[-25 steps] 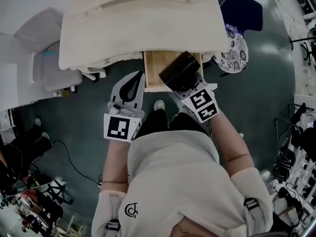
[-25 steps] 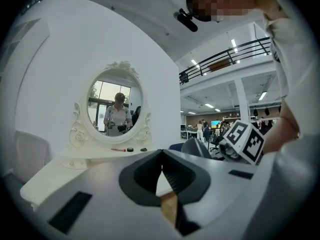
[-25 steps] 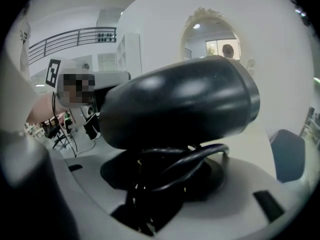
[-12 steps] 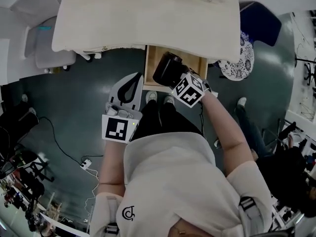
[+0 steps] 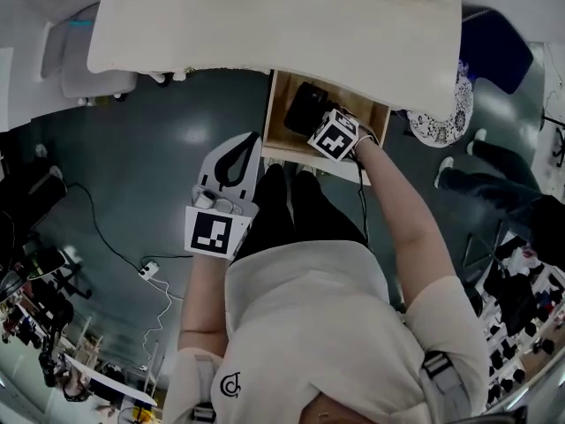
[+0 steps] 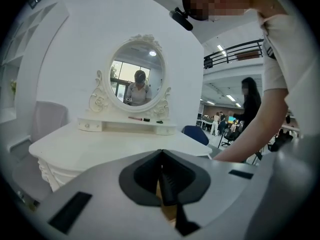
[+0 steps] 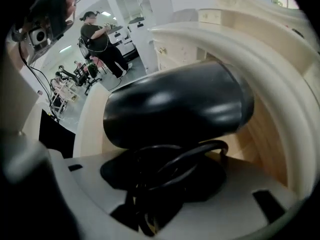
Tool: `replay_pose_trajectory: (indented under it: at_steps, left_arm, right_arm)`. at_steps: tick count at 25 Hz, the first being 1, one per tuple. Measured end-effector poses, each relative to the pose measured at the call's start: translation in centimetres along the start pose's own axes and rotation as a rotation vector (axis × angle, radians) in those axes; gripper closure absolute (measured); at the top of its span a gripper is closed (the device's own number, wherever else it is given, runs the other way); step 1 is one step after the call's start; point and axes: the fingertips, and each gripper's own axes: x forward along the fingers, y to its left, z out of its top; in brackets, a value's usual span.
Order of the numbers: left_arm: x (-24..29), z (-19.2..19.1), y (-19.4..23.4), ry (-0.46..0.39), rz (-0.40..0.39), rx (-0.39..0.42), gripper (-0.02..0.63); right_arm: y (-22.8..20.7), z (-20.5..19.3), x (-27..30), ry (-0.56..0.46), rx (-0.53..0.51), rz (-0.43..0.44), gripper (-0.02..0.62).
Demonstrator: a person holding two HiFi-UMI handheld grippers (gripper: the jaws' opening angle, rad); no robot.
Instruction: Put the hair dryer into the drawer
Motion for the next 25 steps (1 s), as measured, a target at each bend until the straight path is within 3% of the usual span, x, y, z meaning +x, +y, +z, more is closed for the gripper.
replay_pose_trajectory:
  at_steps: [4,12,18,22,25]
  left_arm:
    - [0.4,-0.9,0.2,0.017,0.003,-0.005,0.594]
    - [-0.1,-2.2,0.7,0.046,0.035,-0.033,0.594]
    - [-1.4,-3.5,0.3,0.096,0.054,-0.024,0.594]
    - [-1.3,-2.8,-0.3,0.066,0.053,-0.011,0.594]
    - [-1.7,-3.5,-0.2,0.089,0.056,-0.009,0.594]
  right_arm:
    - [0.4,-0.6,1.9,0.026,0.002,0.044,0.356]
    - [-0.4,-1.3,2.6,0.018,-0.053,0.036,0.35]
    - [-0.4,-1.7,2.4,0.031,-0.079,-0.047,0.328]
    - [-0.3,-1.7,2.6,0.035,-0.054,-0.046,0.322]
    - [0.0,-1.4,2.3,0.014,0.006,-0.019,0.255]
